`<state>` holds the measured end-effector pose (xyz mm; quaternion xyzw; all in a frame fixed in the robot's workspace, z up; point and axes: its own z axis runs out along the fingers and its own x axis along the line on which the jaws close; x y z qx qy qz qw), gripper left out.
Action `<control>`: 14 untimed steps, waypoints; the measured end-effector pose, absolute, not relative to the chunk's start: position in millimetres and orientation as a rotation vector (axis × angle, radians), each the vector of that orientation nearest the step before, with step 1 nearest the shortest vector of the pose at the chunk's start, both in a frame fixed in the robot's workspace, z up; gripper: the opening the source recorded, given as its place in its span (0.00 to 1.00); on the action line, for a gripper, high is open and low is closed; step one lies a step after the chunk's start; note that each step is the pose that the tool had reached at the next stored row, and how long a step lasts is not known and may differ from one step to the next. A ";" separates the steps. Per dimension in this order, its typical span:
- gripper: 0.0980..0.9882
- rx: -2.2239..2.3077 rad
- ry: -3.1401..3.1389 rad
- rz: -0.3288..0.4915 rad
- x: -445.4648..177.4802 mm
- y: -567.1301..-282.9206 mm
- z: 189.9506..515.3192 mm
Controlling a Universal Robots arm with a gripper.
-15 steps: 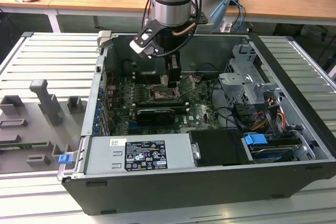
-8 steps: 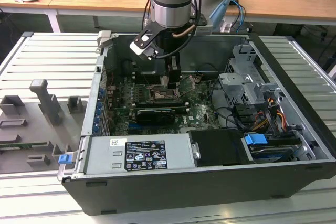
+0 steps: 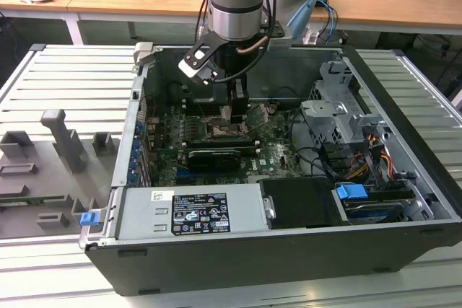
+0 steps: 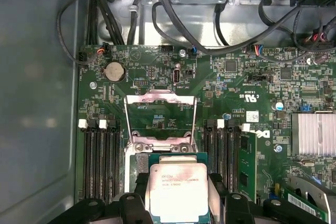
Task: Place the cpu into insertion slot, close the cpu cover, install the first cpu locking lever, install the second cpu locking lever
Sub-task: 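Place the cpu into insertion slot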
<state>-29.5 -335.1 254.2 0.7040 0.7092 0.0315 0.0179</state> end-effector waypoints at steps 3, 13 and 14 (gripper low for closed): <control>0.48 2.187 2.203 0.098 -29.5 -335.1 253.0; 0.48 2.187 2.203 0.098 -29.4 -335.1 248.8; 0.48 2.187 2.203 0.098 -29.5 -335.1 248.5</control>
